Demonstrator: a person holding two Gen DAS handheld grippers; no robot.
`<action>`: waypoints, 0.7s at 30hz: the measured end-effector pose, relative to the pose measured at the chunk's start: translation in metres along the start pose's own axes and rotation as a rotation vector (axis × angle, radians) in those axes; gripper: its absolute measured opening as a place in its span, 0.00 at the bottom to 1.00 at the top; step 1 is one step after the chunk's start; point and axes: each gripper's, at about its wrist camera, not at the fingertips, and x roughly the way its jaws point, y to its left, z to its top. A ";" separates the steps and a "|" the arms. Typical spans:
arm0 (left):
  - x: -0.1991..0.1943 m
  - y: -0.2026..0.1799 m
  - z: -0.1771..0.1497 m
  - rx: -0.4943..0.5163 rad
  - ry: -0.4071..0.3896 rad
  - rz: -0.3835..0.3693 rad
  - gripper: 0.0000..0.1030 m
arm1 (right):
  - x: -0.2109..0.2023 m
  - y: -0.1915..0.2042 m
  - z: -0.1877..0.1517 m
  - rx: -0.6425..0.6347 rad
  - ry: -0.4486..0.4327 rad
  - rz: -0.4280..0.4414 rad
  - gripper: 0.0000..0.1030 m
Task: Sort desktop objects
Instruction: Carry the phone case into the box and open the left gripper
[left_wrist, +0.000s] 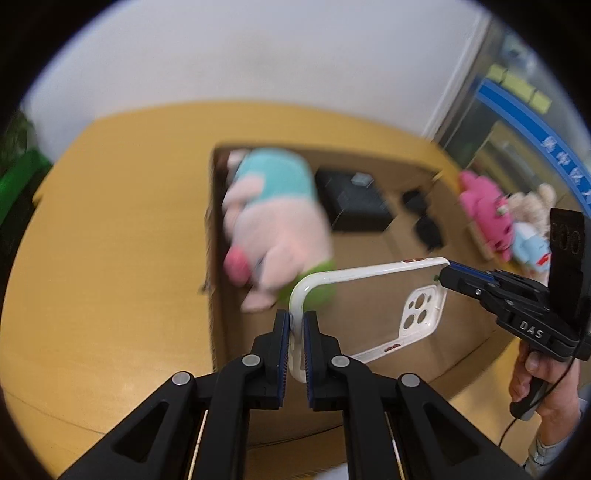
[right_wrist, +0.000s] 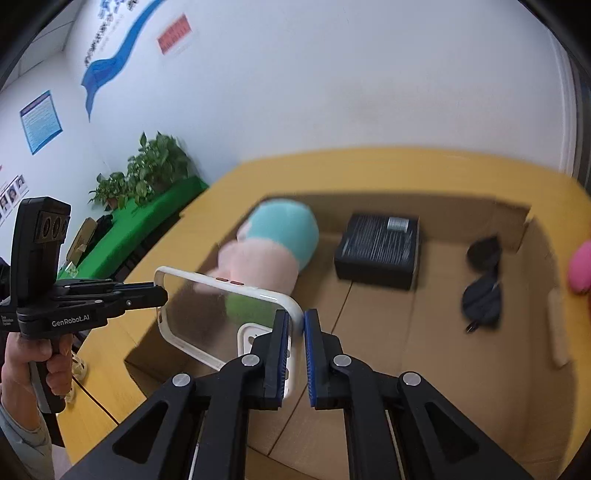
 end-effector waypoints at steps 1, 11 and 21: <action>0.011 0.001 -0.003 0.007 0.036 0.025 0.07 | 0.011 -0.003 -0.004 0.018 0.027 0.008 0.07; 0.044 -0.009 -0.014 0.097 0.203 0.251 0.07 | 0.064 -0.004 -0.033 0.056 0.220 -0.001 0.09; 0.019 -0.015 -0.018 0.114 0.088 0.285 0.07 | 0.061 0.002 -0.033 0.060 0.229 -0.015 0.17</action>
